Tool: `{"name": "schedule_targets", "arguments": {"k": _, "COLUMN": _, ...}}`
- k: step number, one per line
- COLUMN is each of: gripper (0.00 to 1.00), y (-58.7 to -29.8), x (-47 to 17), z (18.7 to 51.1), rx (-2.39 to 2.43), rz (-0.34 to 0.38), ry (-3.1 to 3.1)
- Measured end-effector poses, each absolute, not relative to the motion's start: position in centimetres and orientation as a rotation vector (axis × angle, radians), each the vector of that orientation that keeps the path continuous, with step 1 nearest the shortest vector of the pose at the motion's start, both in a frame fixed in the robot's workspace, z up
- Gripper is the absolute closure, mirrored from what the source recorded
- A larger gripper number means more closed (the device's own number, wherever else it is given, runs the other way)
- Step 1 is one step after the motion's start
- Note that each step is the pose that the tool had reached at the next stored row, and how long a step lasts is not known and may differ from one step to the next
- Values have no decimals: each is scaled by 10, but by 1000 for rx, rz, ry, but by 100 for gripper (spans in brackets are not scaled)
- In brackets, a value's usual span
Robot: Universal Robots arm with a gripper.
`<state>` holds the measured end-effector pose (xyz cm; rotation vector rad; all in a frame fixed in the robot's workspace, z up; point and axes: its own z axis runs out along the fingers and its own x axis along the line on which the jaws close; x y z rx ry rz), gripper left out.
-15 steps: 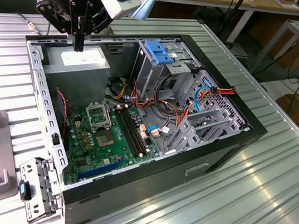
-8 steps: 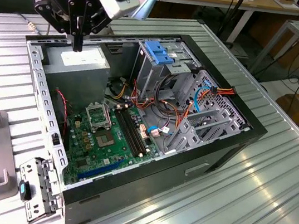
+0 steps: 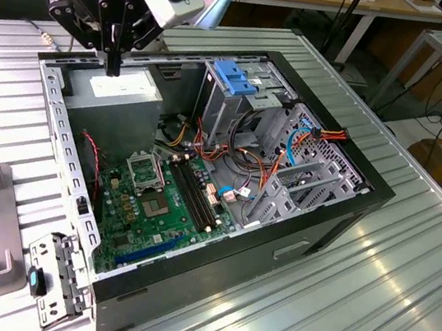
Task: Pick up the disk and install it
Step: 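Reach for the disk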
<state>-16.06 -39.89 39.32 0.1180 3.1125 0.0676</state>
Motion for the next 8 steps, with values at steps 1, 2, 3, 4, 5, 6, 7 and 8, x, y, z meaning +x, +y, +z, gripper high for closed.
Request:
{"name": "schedule_targets", "arguments": {"k": 1, "gripper": 85, "y": -399, "x": -161, "z": 393, "rx": 118, "rz": 68, "ry": 3113}}
{"name": "schedule_targets", "arguments": {"k": 2, "gripper": 85, "y": -399, "x": -161, "z": 393, "rx": 118, "rz": 68, "ry": 3112}}
{"name": "schedule_targets", "arguments": {"k": 3, "gripper": 85, "y": -399, "x": -162, "z": 393, "rx": 118, "rz": 68, "ry": 3112}}
{"name": "schedule_targets", "arguments": {"k": 4, "gripper": 85, "y": -399, "x": -162, "z": 393, "rx": 118, "rz": 68, "ry": 3112}}
{"name": "schedule_targets", "arguments": {"k": 5, "gripper": 85, "y": -399, "x": -162, "z": 393, "rx": 118, "rz": 68, "ry": 3112}}
{"name": "schedule_targets", "arguments": {"k": 6, "gripper": 85, "y": -399, "x": -162, "z": 393, "rx": 118, "rz": 68, "ry": 3113}}
{"name": "schedule_targets", "arguments": {"k": 7, "gripper": 85, "y": -399, "x": -163, "z": 393, "rx": 118, "rz": 68, "ry": 3112}}
{"name": "schedule_targets", "arguments": {"k": 8, "gripper": 85, "y": -399, "x": -163, "z": 393, "rx": 118, "rz": 68, "ry": 3113}}
